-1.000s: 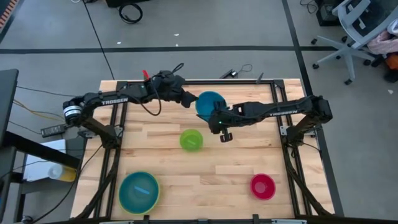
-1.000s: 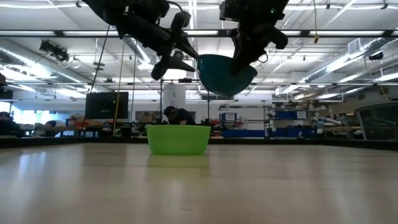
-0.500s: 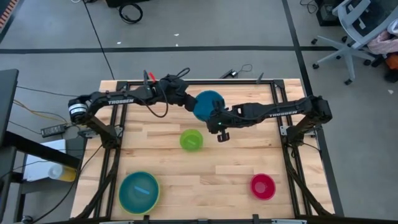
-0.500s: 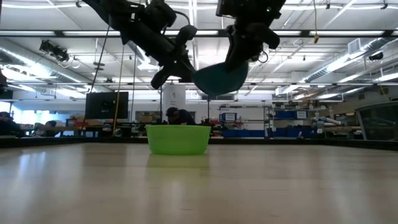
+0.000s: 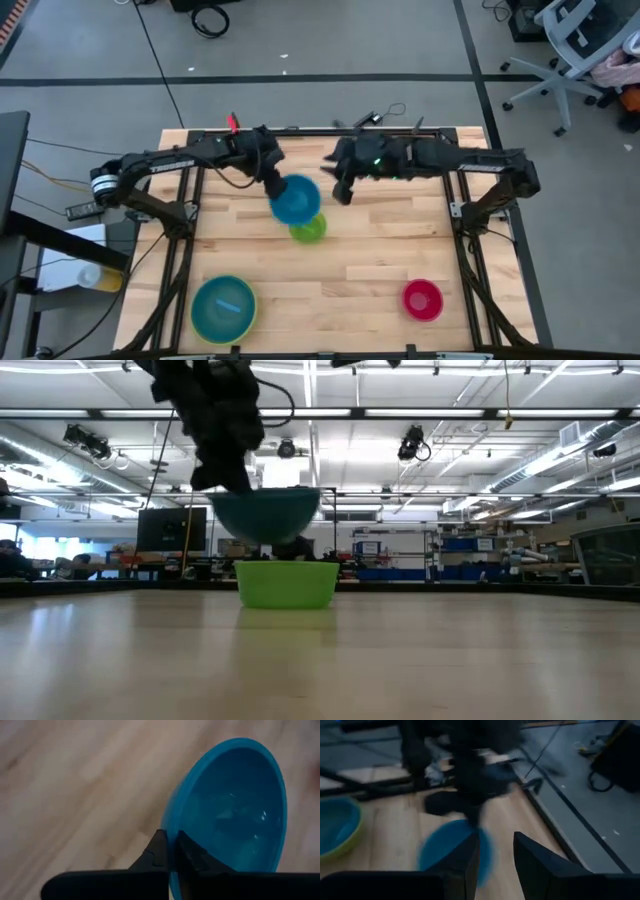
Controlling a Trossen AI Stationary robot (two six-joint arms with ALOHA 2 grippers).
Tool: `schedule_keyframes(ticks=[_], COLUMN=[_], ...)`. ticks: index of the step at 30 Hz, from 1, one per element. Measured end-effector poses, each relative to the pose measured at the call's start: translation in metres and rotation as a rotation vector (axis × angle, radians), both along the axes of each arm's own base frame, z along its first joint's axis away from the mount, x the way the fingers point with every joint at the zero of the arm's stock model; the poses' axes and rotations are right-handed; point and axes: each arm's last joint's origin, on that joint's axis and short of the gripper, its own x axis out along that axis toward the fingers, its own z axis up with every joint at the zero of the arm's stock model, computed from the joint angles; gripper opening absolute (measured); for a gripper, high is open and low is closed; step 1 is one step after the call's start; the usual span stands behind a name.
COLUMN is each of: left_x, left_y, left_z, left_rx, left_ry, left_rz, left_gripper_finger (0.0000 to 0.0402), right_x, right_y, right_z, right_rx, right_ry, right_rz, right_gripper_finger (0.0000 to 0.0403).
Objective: Nest bowls inside each other
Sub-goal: Stack the blue bowl on top of the light blue bowl
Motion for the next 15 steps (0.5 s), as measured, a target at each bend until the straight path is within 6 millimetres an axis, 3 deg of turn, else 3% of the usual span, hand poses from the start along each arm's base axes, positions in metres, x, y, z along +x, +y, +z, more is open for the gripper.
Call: schedule_keyframes(ticks=[3,9,15], left_x=[-0.019,-0.06,-0.074], left_y=[-0.034,-0.117,-0.178], left_z=[0.017,0.035,0.031], left_rx=[-0.051,-0.157,-0.049], left_ry=[-0.019,0.08,0.174], left_rz=[-0.27,-0.648,-0.778], left_gripper_finger=[0.0007,0.0007,0.0008], right_x=[-0.014,-0.032,-0.035], right_y=[-0.016,-0.046,-0.058], right_z=[0.008,-0.001,-0.016], right_rx=[0.012,0.093,0.178], right_ry=[0.001,0.121,0.16], right_rz=[-0.058,-0.177,-0.217], right_gripper_finger=[0.0124,0.0123,0.0123])
